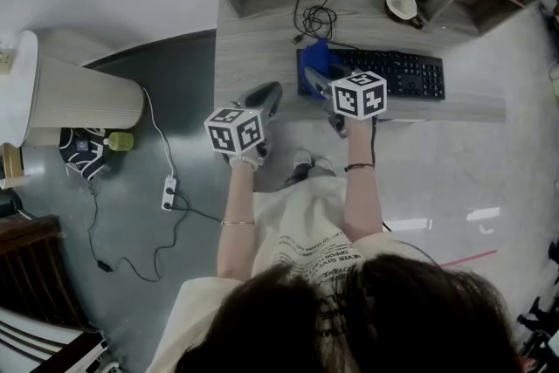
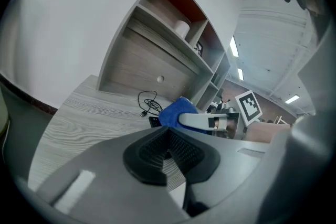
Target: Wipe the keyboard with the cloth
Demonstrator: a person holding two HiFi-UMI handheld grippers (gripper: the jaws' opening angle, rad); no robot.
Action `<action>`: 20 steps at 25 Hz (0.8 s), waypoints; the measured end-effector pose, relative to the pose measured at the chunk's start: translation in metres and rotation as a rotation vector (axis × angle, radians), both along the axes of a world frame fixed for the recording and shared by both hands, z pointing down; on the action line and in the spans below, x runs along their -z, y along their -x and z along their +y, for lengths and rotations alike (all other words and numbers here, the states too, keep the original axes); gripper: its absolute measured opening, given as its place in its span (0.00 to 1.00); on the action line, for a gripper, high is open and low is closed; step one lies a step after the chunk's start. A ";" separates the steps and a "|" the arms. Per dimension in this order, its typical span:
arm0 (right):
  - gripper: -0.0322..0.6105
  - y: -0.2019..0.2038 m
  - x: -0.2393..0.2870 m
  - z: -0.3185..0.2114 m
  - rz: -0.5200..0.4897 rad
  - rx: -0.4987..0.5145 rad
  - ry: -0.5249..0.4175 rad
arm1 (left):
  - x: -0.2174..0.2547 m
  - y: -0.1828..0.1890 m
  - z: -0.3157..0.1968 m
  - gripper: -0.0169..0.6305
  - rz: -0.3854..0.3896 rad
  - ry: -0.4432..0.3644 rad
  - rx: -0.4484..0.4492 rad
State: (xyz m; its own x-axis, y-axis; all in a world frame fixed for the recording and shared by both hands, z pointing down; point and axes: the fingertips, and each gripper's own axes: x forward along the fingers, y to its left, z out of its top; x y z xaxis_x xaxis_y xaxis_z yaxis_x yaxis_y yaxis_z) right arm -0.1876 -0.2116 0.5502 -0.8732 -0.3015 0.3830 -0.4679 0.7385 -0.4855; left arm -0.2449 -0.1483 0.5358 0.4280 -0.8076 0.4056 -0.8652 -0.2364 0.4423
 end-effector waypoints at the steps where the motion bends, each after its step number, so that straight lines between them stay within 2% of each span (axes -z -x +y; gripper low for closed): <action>1: 0.13 0.002 0.000 0.001 -0.002 0.005 0.002 | 0.000 0.003 0.002 0.02 0.000 -0.001 0.012; 20: 0.13 0.037 0.004 0.016 -0.025 0.149 0.026 | 0.007 0.027 0.012 0.02 0.009 -0.037 0.140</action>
